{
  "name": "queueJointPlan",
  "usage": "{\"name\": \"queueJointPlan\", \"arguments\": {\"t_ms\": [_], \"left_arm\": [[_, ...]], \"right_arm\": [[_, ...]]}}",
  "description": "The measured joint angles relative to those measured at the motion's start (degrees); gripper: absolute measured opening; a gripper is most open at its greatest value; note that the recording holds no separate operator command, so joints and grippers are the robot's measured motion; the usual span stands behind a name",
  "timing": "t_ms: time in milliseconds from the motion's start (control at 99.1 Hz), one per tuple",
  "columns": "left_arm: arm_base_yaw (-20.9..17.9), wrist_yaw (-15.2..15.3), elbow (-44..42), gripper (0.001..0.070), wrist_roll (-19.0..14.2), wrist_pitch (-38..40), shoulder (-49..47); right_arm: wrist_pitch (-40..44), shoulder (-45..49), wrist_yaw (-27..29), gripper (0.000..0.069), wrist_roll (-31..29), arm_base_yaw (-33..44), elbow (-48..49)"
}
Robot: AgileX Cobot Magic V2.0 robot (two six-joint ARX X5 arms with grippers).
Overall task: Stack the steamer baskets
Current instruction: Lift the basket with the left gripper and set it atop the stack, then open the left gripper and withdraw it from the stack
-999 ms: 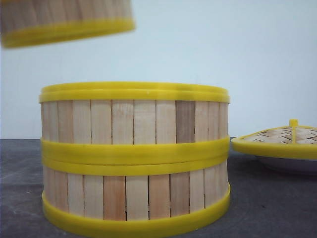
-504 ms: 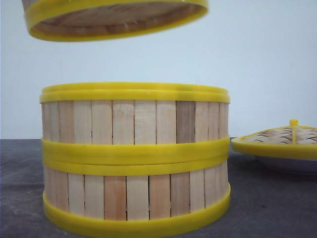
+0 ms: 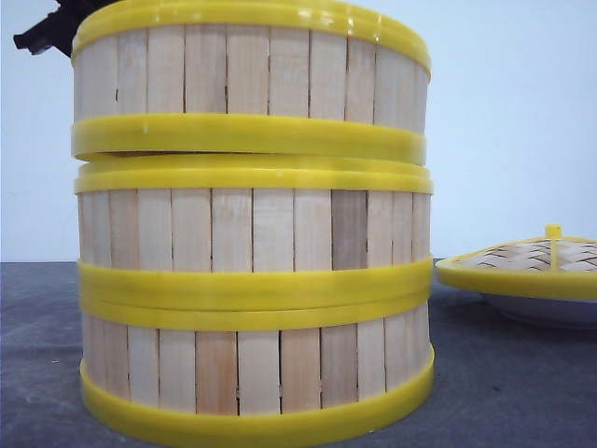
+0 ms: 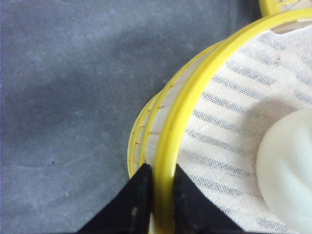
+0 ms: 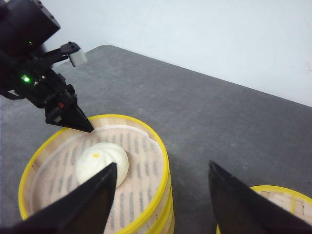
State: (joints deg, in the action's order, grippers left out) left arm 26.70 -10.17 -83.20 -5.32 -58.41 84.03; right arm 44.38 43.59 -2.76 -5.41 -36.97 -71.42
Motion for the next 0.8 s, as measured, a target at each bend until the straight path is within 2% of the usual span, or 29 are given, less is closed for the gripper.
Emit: {"name": "queueJointPlan", "arguments": {"t_ms": [676,746,797], "left_arm": [[0.0,-0.3,0.0,0.0031,0.0,0.1,1.5],[0.0,-0.4,0.0,0.0052,0.0,0.1,1.5],[0.0,-0.5,0.0,0.0104,-0.1,0.3,1.5]], "right_arm": [[0.0,0.0,0.0,0.036,0.0,0.0,0.0],[0.0,0.0,0.0,0.036,0.0,0.0,0.0],[0.0,0.0,0.0,0.036,0.0,0.0,0.0]]}}
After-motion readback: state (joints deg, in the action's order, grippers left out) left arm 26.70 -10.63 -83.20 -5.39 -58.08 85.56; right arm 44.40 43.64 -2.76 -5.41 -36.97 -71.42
